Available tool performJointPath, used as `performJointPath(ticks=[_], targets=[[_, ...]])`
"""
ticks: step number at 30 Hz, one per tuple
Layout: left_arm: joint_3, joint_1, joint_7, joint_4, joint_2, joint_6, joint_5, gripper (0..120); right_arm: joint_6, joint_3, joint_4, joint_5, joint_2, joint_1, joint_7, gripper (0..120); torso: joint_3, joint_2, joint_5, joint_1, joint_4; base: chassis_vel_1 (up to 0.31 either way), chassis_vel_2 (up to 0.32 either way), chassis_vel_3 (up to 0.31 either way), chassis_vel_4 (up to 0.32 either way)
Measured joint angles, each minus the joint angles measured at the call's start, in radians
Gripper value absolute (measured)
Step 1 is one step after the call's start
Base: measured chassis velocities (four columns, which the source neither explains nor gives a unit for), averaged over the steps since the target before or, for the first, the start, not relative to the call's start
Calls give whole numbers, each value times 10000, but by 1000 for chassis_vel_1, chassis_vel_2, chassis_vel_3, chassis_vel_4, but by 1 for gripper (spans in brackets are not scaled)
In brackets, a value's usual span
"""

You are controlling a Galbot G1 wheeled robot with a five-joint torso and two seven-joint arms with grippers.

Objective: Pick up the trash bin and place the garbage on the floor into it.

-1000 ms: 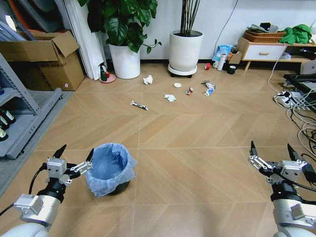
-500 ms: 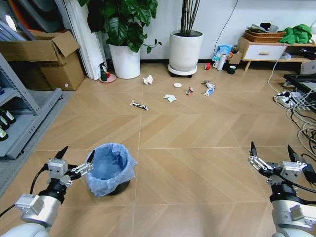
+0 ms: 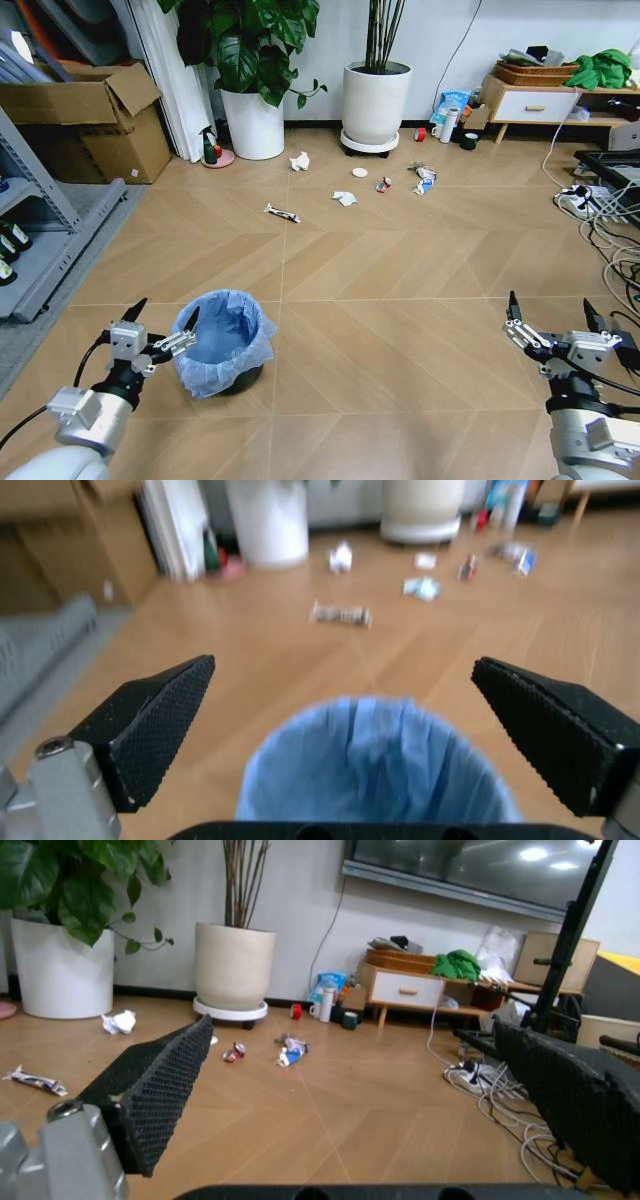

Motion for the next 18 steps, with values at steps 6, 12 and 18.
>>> performJointPath(ticks=[6,12,18], targets=[[171,-613,-484,537,929,1817,-918,100,8,-10,-18,33,-48,25,4,100,0,0,-1,0,-2,0,0,0,0],[414,-1425,-662,1583,2074,3549,-1783,100,-44,-71,-212,63,-303,44,22,100,1,-1,-1,0,3,0,0,0,0],[1479,-3507,-762,3217,2928,4848,-3423,100,-95,-79,-475,71,-384,-12,80,100,1,0,2,1,-1,0,0,0,0]])
